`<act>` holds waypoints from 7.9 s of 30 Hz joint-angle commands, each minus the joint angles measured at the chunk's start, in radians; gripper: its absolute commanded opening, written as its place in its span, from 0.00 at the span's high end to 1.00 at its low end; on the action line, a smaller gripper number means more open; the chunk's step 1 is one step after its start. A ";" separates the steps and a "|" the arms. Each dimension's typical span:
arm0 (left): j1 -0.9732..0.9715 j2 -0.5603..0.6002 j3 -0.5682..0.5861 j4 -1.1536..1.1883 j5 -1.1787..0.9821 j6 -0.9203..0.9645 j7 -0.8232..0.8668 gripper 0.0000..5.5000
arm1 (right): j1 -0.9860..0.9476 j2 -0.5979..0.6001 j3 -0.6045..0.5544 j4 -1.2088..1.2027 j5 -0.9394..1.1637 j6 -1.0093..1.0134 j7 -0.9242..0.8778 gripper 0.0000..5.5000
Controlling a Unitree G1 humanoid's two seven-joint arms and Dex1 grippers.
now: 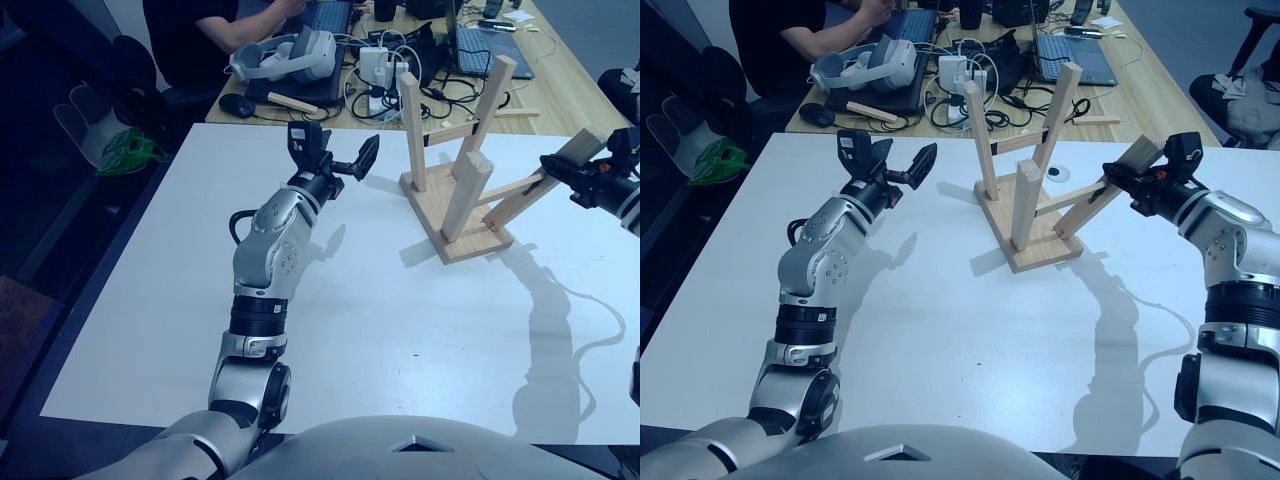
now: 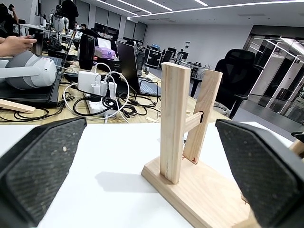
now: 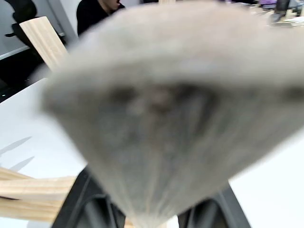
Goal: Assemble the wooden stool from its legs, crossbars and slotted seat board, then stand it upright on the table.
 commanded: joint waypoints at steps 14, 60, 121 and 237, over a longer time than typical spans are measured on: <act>-0.005 -0.042 -0.005 0.026 0.016 -0.043 0.019 0.09 | -0.100 0.012 0.157 0.236 -0.228 0.035 0.150 0.82; 0.000 -0.051 -0.002 0.033 0.011 -0.043 0.013 0.09 | 0.092 0.119 0.076 0.239 -0.253 -0.285 -0.046 0.41; -0.052 -0.023 0.065 0.198 -0.037 -0.064 -0.092 0.09 | -0.097 0.384 -0.093 -0.876 0.076 0.103 -0.421 0.99; 0.386 -0.010 -0.277 -0.255 0.278 0.491 0.153 0.87 | 0.206 0.244 0.042 0.352 -0.412 -0.505 0.212 1.00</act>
